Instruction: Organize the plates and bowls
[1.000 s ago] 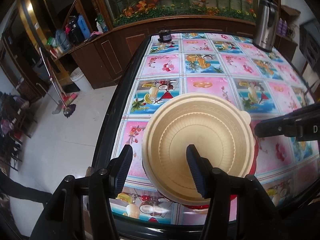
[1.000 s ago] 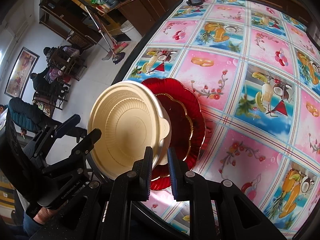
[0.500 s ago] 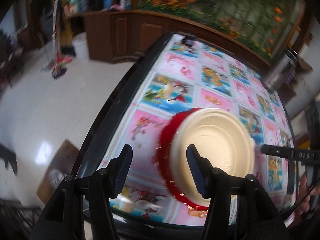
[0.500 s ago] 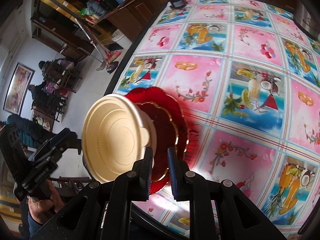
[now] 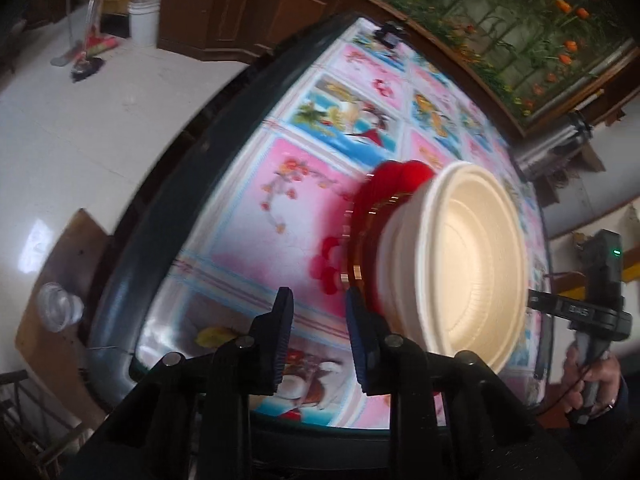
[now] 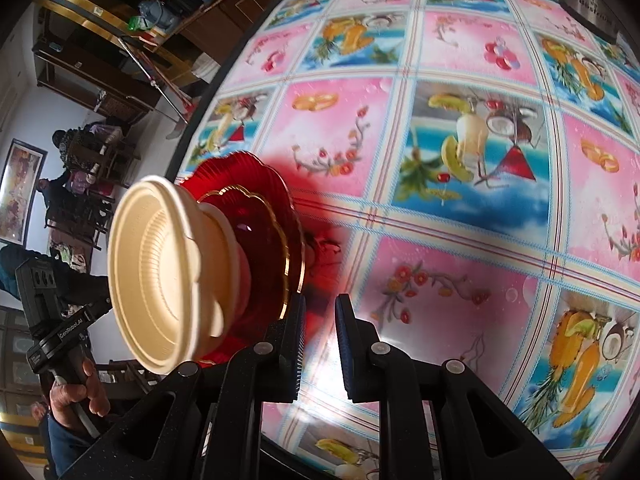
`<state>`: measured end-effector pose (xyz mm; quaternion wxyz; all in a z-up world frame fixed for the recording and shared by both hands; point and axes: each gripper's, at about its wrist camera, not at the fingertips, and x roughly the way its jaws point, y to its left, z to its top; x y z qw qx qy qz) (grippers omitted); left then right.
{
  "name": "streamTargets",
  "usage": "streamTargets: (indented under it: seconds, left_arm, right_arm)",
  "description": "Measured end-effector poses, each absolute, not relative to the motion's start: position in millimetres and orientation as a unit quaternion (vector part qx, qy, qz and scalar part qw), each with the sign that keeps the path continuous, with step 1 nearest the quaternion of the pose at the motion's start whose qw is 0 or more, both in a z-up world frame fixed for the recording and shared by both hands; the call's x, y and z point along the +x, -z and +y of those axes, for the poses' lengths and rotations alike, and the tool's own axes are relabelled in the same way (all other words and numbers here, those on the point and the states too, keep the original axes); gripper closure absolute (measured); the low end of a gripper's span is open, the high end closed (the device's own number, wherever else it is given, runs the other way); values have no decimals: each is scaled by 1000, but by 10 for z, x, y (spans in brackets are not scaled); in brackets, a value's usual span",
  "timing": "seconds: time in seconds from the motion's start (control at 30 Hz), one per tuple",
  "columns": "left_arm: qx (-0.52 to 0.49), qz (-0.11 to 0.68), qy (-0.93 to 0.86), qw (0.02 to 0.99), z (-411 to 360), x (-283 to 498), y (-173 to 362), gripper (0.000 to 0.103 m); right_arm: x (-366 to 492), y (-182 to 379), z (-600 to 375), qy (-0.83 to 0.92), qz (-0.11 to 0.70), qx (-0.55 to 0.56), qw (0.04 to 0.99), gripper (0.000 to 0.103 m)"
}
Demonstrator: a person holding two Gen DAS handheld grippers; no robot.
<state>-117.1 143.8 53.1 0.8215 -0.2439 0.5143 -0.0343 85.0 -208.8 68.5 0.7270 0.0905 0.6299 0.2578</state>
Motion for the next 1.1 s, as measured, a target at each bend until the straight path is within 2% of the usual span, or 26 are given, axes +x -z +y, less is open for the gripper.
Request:
streamTargets:
  seconds: [0.9,1.03,1.1]
  left_arm:
    - [-213,515,84,826,1287,-888,-284,77]
    - [-210,514,94,826,1260,-887,-282,78]
    - [-204,513,105,827,1206,-860,-300,84]
  right_arm:
    - [1000,-407,-1998,-250,632,90,728,86]
    - [985,-311,-1908,-263,636,86,720,98]
    - [938,-284,-1859,-269,636,82,718,101]
